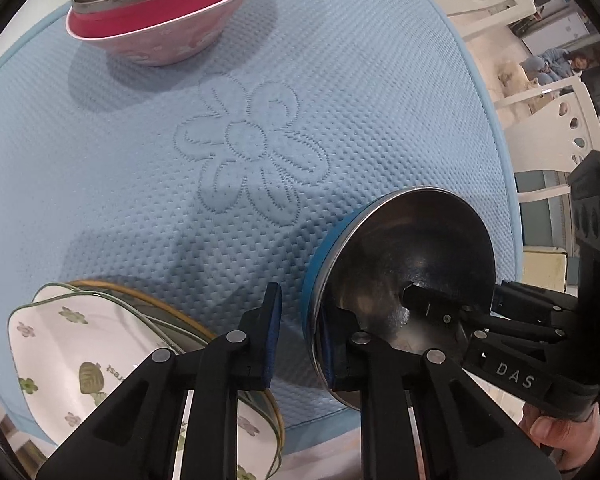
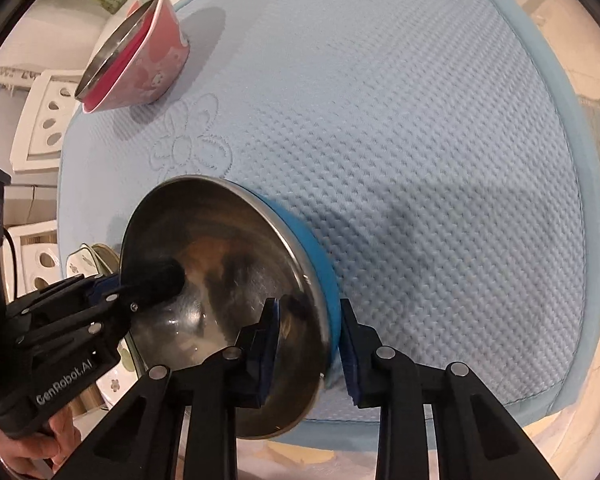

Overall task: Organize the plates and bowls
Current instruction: 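Lift the blue steel bowl and carry it toward the nested bowls, then lower the blue steel bowl into the magenta steel bowl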

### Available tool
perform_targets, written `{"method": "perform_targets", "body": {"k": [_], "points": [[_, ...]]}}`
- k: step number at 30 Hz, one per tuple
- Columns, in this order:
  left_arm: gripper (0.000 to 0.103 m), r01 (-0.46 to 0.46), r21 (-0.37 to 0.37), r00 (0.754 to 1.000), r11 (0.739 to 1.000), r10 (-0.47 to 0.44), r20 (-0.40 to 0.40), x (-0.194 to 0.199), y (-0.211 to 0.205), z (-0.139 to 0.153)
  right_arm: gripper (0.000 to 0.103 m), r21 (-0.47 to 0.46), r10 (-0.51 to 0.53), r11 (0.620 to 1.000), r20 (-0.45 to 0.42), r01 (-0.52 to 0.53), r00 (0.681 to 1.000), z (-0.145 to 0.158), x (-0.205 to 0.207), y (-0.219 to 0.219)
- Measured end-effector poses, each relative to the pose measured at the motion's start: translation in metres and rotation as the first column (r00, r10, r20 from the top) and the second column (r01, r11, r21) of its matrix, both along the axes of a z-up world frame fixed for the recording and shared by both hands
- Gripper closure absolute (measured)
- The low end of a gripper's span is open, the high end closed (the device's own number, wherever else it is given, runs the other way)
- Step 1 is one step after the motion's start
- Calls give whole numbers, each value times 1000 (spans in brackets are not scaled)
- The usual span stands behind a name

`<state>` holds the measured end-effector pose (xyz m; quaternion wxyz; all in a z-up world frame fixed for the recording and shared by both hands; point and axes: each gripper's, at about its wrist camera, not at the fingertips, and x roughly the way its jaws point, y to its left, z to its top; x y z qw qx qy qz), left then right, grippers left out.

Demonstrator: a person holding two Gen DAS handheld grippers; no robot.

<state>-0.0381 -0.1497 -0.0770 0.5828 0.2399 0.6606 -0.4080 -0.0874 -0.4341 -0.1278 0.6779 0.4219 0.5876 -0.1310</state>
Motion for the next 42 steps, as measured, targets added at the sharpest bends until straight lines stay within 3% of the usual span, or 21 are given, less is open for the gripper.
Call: {"method": "perform_targets", "body": {"k": [9, 13, 18, 29, 42], "points": [[92, 7, 6, 1000, 1000, -7, 5, -5, -7, -1, 74, 104, -98, 990, 67, 90, 993, 3, -23, -13], [92, 1, -24, 1000, 1000, 0, 23, -5, -11, 6, 74, 71, -84, 994, 71, 79, 994, 18, -28, 0], [92, -10, -42, 1000, 999, 10, -2, -4, -8, 6, 74, 61, -116, 992, 105, 110, 988, 25, -40, -13], [92, -70, -60, 997, 996, 73, 40, 23, 9, 13, 74, 33, -33, 999, 140, 29, 990, 38, -21, -10], [92, -132, -134, 983, 982, 147, 108, 54, 24, 49, 74, -28, 34, 999, 207, -28, 978, 78, 2, -7]]}}
